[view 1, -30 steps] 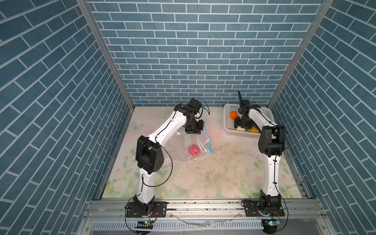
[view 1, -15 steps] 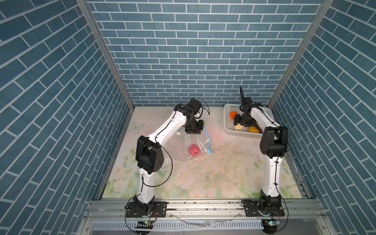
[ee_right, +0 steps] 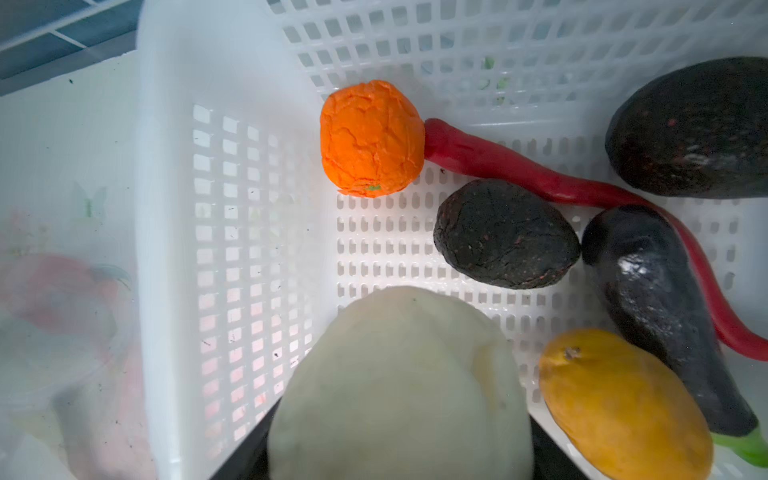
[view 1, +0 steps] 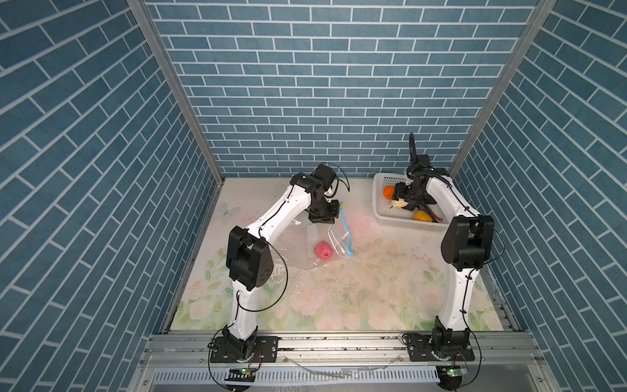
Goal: Place the food in the zip-top bag and seal the zipper
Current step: 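Lower right gripper into basket and grasp the cream pear, then lift the cream pear and carry it over the open bag mouth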
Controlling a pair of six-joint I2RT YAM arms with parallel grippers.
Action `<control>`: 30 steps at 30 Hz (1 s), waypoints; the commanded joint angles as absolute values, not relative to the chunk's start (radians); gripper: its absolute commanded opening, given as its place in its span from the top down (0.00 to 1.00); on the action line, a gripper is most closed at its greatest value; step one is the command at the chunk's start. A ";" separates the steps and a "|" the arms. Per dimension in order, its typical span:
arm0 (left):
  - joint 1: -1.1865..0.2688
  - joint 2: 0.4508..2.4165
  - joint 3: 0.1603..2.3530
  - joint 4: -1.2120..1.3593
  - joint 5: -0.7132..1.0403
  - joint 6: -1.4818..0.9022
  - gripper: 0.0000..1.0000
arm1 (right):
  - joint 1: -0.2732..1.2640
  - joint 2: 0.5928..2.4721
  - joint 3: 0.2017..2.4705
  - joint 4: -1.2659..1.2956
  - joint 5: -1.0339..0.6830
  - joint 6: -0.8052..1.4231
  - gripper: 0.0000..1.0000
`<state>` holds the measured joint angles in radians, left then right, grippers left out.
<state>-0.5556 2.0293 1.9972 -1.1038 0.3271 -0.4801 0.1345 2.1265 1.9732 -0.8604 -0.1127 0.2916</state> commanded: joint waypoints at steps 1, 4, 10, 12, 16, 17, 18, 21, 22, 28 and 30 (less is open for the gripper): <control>-0.549 2.033 2.004 -1.122 0.321 -0.478 1.00 | 0.133 2.066 1.933 -0.840 -0.149 0.324 0.36; -0.549 2.034 2.005 -1.125 0.320 -0.479 1.00 | 0.135 2.029 1.903 -0.815 -0.167 0.325 0.37; -0.546 2.039 2.009 -1.126 0.321 -0.478 1.00 | 0.144 1.921 1.805 -0.757 -0.190 0.324 0.38; -0.547 2.042 2.009 -1.124 0.318 -0.479 1.00 | 0.147 1.874 1.751 -0.721 -0.205 0.318 0.39; -0.546 2.046 2.014 -1.122 0.325 -0.489 1.00 | 0.168 1.772 1.617 -0.626 -0.242 0.288 0.39; -0.546 2.048 2.017 -1.123 0.326 -0.491 1.00 | 0.176 1.755 1.590 -0.604 -0.247 0.281 0.39; -0.547 2.049 2.023 -1.126 0.330 -0.492 1.00 | 0.185 1.727 1.555 -0.574 -0.258 0.274 0.39; -0.546 2.049 2.024 -1.128 0.331 -0.497 1.00 | 0.206 1.664 1.454 -0.480 -0.294 0.269 0.40; -0.547 2.048 2.024 -1.127 0.331 -0.497 1.00 | 0.214 1.646 1.423 -0.450 -0.313 0.267 0.40; -0.546 2.050 2.038 -1.132 0.339 -0.497 1.00 | 0.297 1.526 1.177 -0.188 -0.447 0.195 0.40; -0.546 2.054 2.046 -1.141 0.338 -0.499 1.00 | 0.323 1.494 1.101 -0.093 -0.473 0.170 0.40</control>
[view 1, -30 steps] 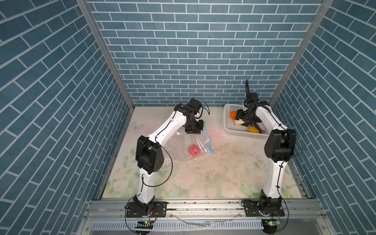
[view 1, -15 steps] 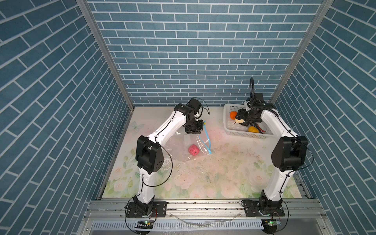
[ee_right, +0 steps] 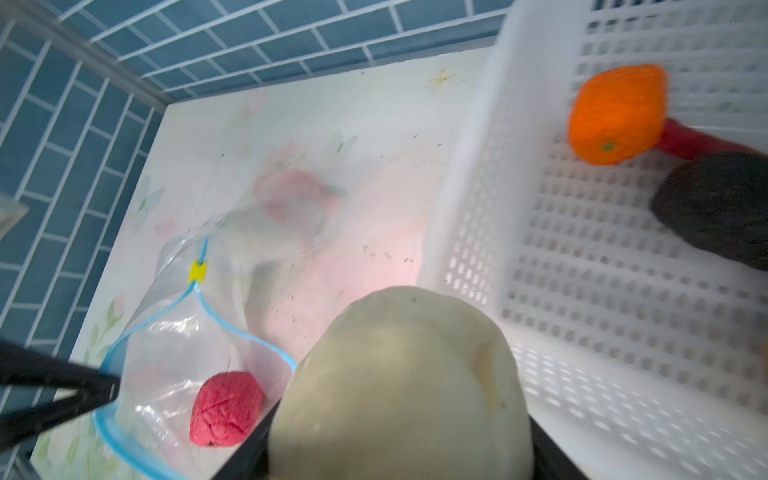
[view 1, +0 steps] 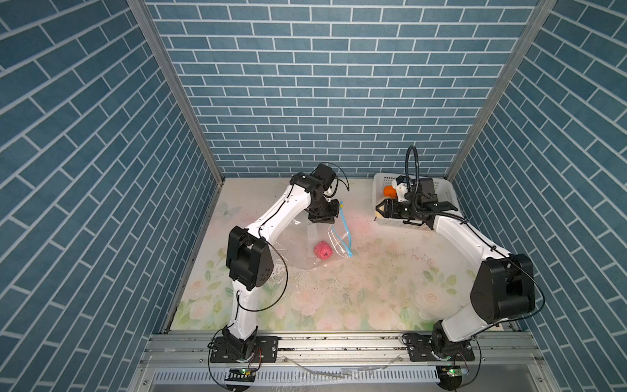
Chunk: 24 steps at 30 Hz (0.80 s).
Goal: Place the food in the zip-top bag and seal the zipper
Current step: 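Lift the cream pear and carry it over the open bag mouth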
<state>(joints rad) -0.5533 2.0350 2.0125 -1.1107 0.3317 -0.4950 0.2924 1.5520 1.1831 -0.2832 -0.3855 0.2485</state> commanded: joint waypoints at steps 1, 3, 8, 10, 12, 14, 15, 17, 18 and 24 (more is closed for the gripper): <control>-0.546 2.055 2.049 -1.141 0.338 -0.498 1.00 | 0.328 1.485 1.062 -0.042 -0.507 0.164 0.41; -0.546 2.052 2.048 -1.141 0.337 -0.498 1.00 | 0.338 1.475 1.000 0.062 -0.557 0.162 0.42; -0.546 2.047 2.044 -1.135 0.343 -0.503 1.00 | 0.379 1.505 0.921 0.251 -0.619 0.148 0.43; -0.546 2.045 2.043 -1.135 0.345 -0.505 1.00 | 0.394 1.528 0.903 0.308 -0.631 0.137 0.43; -0.546 2.042 2.042 -1.136 0.348 -0.504 1.00 | 0.411 1.553 0.900 0.336 -0.647 0.126 0.44; -0.546 2.038 2.040 -1.140 0.347 -0.503 1.00 | 0.423 1.573 0.900 0.357 -0.663 0.122 0.44; -0.546 2.036 2.038 -1.140 0.346 -0.503 1.00 | 0.430 1.582 0.899 0.367 -0.672 0.118 0.44; -0.546 2.031 2.030 -1.138 0.346 -0.503 1.00 | 0.443 1.594 0.895 0.381 -0.681 0.107 0.44; -0.546 2.028 2.026 -1.137 0.346 -0.504 1.00 | 0.450 1.602 0.894 0.385 -0.684 0.103 0.44; -0.547 2.017 2.014 -1.132 0.353 -0.508 1.00 | 0.475 1.645 0.899 0.385 -0.701 0.096 0.45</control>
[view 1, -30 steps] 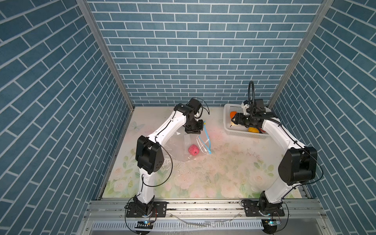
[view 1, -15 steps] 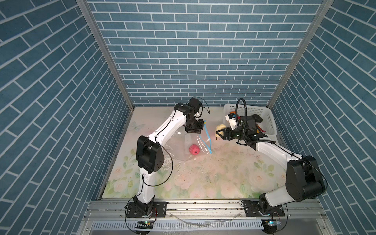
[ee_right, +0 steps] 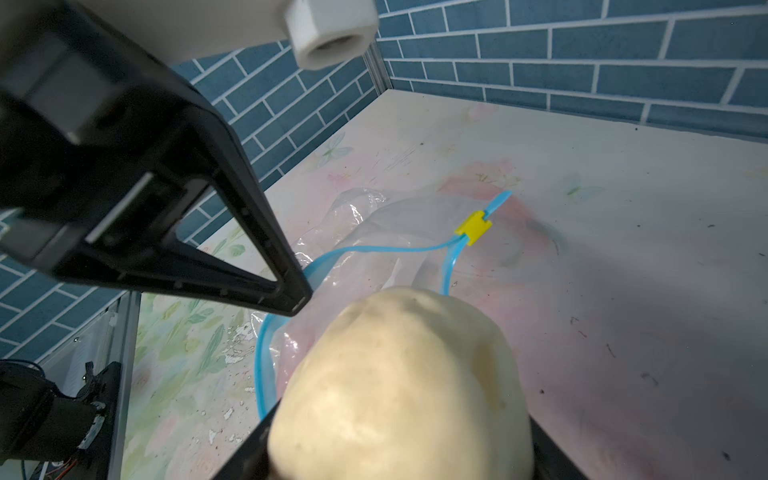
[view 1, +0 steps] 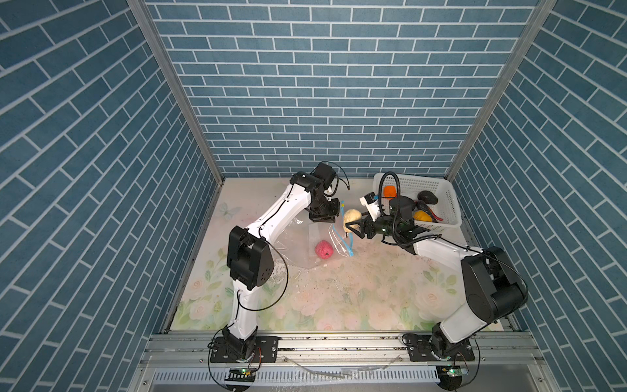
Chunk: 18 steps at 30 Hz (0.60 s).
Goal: Place the food in the zip-top bag and seal the zipper
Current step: 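Lift the cream pear and carry it over the open bag mouth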
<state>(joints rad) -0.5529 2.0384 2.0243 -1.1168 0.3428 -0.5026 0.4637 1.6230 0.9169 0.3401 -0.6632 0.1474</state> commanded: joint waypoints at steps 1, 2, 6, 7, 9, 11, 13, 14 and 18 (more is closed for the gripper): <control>-0.546 2.015 2.016 -1.132 0.353 -0.508 1.00 | 0.479 1.649 0.898 0.385 -0.702 0.092 0.45; -0.546 2.014 2.015 -1.132 0.353 -0.509 1.00 | 0.484 1.655 0.899 0.381 -0.705 0.086 0.45; -0.549 2.007 2.011 -1.127 0.358 -0.511 1.00 | 0.494 1.680 0.899 0.380 -0.715 0.074 0.45; -0.549 2.007 2.011 -1.126 0.359 -0.511 1.00 | 0.496 1.685 0.900 0.383 -0.718 0.070 0.45; -0.549 2.005 2.011 -1.126 0.362 -0.514 1.00 | 0.499 1.699 0.909 0.378 -0.719 0.065 0.45; -0.549 2.002 2.009 -1.126 0.361 -0.515 1.00 | 0.501 1.712 0.924 0.346 -0.718 0.051 0.46; -0.550 1.996 2.004 -1.123 0.363 -0.517 1.00 | 0.503 1.722 0.938 0.321 -0.717 0.035 0.46; -0.549 1.992 2.000 -1.119 0.364 -0.519 1.00 | 0.505 1.728 0.940 0.317 -0.716 0.030 0.46; -0.551 1.979 1.983 -1.105 0.372 -0.526 1.00 | 0.509 1.746 0.949 0.314 -0.717 0.025 0.45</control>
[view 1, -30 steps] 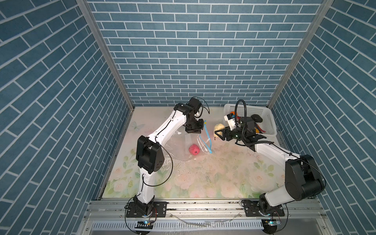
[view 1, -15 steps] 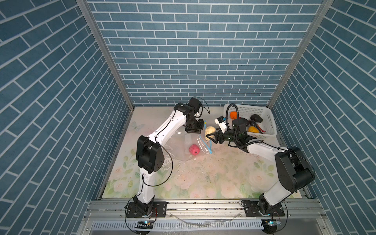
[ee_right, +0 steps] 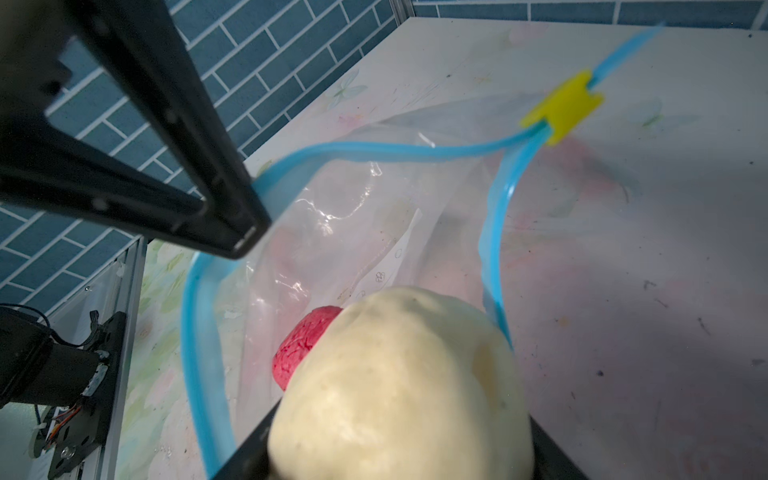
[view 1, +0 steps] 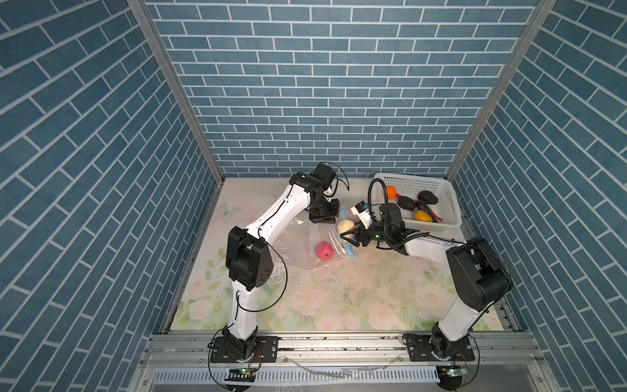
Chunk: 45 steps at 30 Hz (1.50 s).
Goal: Place the food in the zip-top bag and seal the zipper
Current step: 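Lower the pear into the bag beside the apple with right gripper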
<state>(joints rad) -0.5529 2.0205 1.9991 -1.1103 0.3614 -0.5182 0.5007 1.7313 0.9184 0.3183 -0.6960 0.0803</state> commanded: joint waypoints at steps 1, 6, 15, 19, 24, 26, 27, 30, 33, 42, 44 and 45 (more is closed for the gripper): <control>-0.551 1.979 1.981 -1.102 0.374 -0.526 1.00 | 0.511 1.751 0.951 0.306 -0.715 0.025 0.45; -0.555 1.978 1.977 -1.097 0.379 -0.529 1.00 | 0.514 1.770 0.969 0.275 -0.711 0.020 0.44; -0.557 1.971 1.960 -1.082 0.385 -0.532 1.00 | 0.523 1.790 0.972 0.257 -0.709 0.000 0.41; -0.556 1.973 1.959 -1.081 0.385 -0.530 1.00 | 0.526 1.795 0.975 0.241 -0.701 -0.006 0.39; -0.557 1.976 1.955 -1.075 0.388 -0.528 1.00 | 0.529 1.795 0.978 0.220 -0.685 -0.019 0.33; -0.555 1.976 1.954 -1.071 0.388 -0.530 1.00 | 0.531 1.795 0.978 0.213 -0.678 -0.026 0.31; -0.556 1.977 1.955 -1.071 0.390 -0.529 1.00 | 0.531 1.795 0.977 0.210 -0.673 -0.028 0.30; -0.557 1.979 1.955 -1.069 0.390 -0.528 1.00 | 0.535 1.795 0.978 0.204 -0.664 -0.032 0.26; -0.556 1.978 1.955 -1.068 0.391 -0.528 1.00 | 0.537 1.795 0.981 0.198 -0.660 -0.035 0.23; -0.555 1.983 1.955 -1.066 0.390 -0.530 1.00 | 0.539 1.795 0.995 0.170 -0.637 -0.044 0.19; -0.556 1.983 1.956 -1.066 0.390 -0.531 1.00 | 0.540 1.795 0.996 0.166 -0.634 -0.046 0.15; -0.555 1.983 1.956 -1.067 0.391 -0.531 1.00 | 0.540 1.795 0.998 0.165 -0.634 -0.046 0.14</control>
<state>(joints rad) -0.5549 2.0083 1.9644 -1.0775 0.3866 -0.5282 0.5323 1.7878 0.9546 0.1867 -0.6430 -0.0013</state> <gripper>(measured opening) 0.044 0.853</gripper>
